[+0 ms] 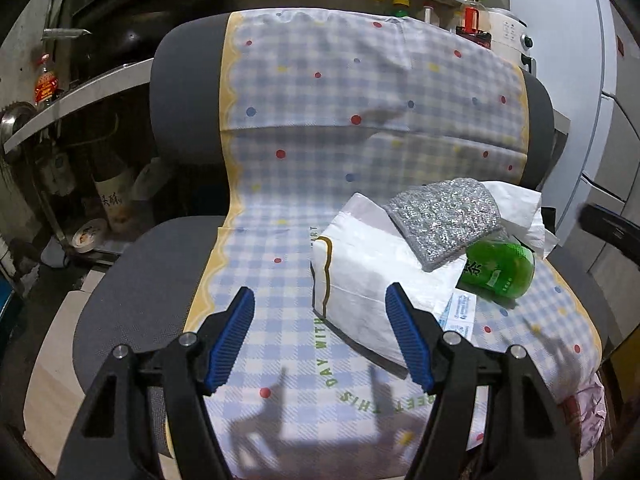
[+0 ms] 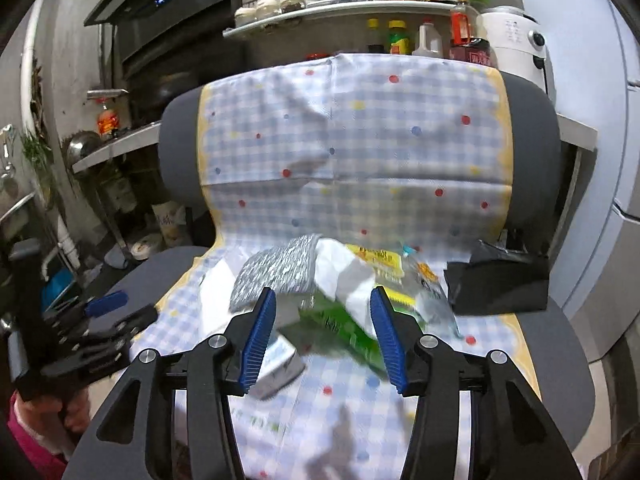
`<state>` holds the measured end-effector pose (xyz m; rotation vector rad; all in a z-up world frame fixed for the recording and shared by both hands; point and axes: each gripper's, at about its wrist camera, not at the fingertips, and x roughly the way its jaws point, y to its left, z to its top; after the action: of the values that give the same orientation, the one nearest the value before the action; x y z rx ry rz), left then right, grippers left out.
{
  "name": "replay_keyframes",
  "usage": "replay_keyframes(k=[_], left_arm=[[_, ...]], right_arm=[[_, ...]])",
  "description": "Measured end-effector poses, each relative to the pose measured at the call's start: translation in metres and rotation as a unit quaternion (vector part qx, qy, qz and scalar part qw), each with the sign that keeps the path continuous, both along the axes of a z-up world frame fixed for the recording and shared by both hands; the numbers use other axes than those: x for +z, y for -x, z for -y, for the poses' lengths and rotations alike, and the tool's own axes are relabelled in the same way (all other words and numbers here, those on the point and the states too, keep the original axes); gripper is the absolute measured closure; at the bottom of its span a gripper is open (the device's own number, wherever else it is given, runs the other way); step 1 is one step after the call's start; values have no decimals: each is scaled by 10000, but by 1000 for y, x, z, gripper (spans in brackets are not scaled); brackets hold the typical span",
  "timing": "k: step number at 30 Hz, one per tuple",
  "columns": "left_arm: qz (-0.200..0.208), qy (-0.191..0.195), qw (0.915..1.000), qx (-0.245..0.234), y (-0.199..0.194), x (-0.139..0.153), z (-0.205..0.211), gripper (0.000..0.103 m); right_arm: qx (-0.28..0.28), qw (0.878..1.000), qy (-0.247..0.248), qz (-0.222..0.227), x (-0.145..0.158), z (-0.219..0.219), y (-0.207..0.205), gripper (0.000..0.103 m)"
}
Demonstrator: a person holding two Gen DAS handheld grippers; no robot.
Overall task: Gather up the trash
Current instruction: 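Grasp the silver scrubber with the left gripper while the right grasps a tissue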
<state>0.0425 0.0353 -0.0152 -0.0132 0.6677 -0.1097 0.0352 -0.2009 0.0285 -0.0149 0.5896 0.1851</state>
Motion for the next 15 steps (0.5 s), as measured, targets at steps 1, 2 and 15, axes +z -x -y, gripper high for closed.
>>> replay_keyframes(k=[1,2,15], left_arm=[[18,7,10000,-29,1,0,-1,37],[35,2,10000,-52,3,0,0,37],[6,-72,9997,-250,4,-1,14,37]], right_arm=[[-34,10000,6,-37,-2,3,-6,52],[-103,9999,16,-115,-6,6,-17,51],[159,9927,-1137,-366,-29,35,-44,101]])
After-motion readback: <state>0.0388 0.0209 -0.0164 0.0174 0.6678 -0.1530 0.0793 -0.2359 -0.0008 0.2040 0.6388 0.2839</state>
